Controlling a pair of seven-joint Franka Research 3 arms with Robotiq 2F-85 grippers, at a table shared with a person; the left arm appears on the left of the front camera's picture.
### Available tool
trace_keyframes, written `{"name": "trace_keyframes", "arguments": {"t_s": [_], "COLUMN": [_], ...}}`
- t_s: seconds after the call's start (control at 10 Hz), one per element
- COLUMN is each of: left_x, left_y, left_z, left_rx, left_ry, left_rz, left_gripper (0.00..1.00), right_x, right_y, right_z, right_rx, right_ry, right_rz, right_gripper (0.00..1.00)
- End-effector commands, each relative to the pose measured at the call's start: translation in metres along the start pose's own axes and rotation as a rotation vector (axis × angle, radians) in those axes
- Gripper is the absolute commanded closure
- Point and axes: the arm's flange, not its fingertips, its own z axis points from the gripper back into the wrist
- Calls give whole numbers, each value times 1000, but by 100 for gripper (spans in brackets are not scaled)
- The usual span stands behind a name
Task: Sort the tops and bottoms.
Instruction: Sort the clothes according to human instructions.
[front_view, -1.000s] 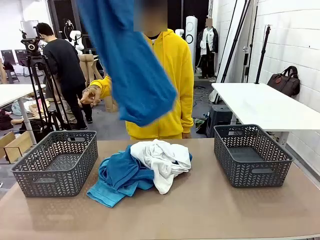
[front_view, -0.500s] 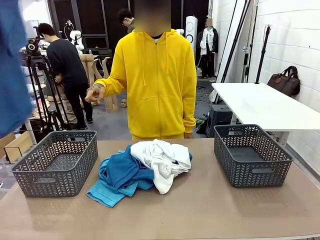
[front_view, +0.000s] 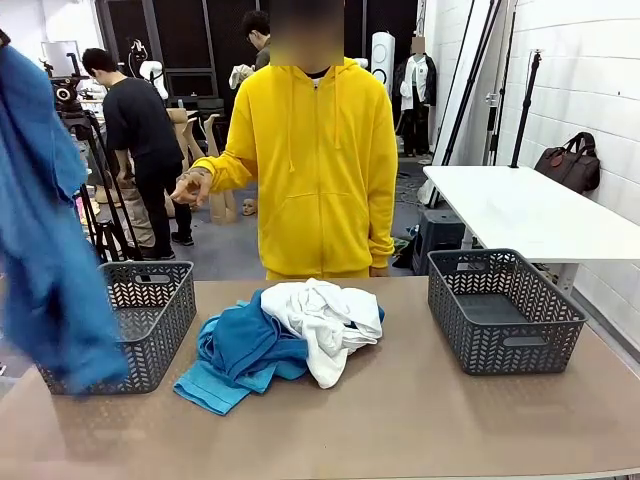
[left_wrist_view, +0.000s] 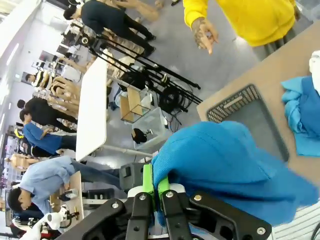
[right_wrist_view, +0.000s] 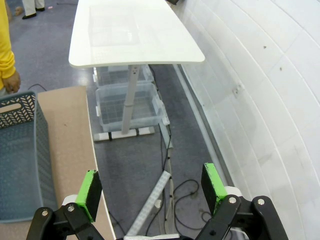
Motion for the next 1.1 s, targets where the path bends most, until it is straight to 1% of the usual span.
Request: {"name": "trace_keyframes", "arguments": {"t_s": [0.0,0.5,0.6,0.7,0.8,0.9,1.0], "left_x": [-2,-2,-2,8,17,23,26], "left_y": [2,2,-3,3,14,25,35], "left_z": [0,0,-3,-12,-29,-46,-68], "left_rx": [-8,-8,-8,23,21,41,11], "left_ry": [29,29,29,5,9,39,61], "left_rz": [-16,-16,-5,11,14,38,66], "left_gripper": [100,100,100,100,100,100,100], "right_x": [-2,-2,-2,-2,-2,-2,-2], "right_y": [1,1,1,1,1,1,1], "right_z": [0,0,0,0,0,0,0], "right_rx": [1,1,1,1,1,1,1], "right_ry": [9,9,9,9,9,9,9], "right_rz": [8,8,8,8,8,8,8], "right_gripper": [0,0,0,0,0,0,0]}}
